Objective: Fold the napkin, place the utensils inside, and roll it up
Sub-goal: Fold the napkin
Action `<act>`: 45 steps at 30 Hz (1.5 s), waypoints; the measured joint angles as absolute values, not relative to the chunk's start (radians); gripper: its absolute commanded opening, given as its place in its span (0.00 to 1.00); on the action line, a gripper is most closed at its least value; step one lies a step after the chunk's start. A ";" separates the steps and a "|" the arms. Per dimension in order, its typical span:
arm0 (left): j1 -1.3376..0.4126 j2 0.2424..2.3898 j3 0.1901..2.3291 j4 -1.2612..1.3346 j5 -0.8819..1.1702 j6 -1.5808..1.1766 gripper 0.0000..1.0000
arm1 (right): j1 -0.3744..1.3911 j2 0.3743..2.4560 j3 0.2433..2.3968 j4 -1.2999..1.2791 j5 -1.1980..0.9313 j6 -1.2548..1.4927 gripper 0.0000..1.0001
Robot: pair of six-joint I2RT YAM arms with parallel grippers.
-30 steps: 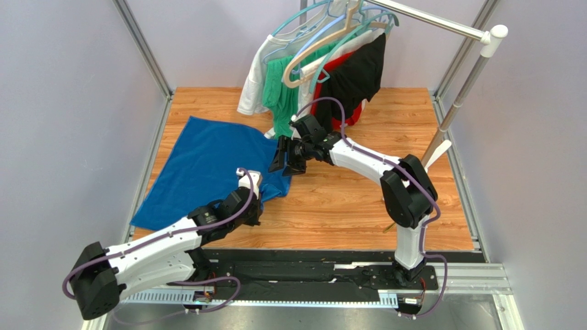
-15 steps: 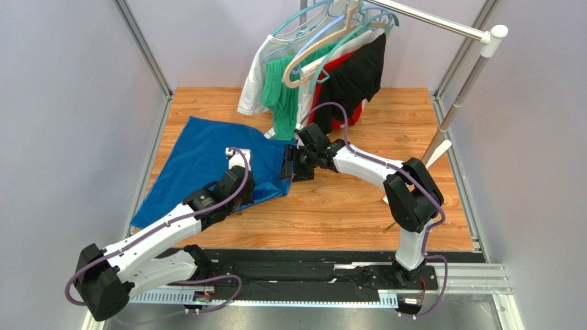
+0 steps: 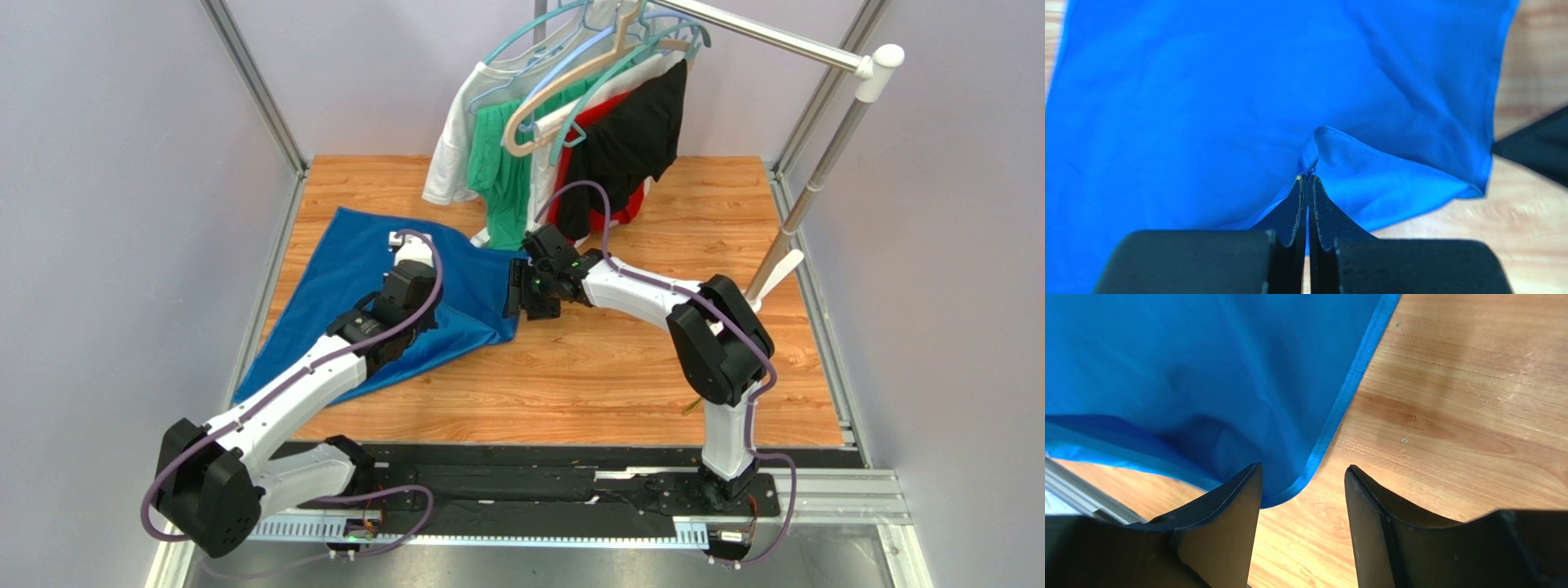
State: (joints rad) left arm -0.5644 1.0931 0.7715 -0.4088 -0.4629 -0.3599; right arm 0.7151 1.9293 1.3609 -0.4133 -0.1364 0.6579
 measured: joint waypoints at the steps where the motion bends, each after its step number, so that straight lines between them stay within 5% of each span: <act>1: -0.550 1.093 0.773 -0.401 -0.465 -0.354 0.00 | 0.717 1.940 1.361 -0.414 -0.135 0.659 0.54; 28: -0.406 1.199 0.814 -0.236 -0.432 -0.270 0.00 | 0.783 2.057 1.429 -0.392 -0.044 0.701 0.43; 40: -0.390 1.177 0.810 -0.217 -0.371 -0.261 0.00 | 0.790 2.044 1.385 -0.358 0.020 0.742 0.01; 45: -0.398 1.126 0.804 -0.212 -0.329 -0.268 0.00 | 0.793 2.020 1.351 -0.342 0.034 0.743 0.00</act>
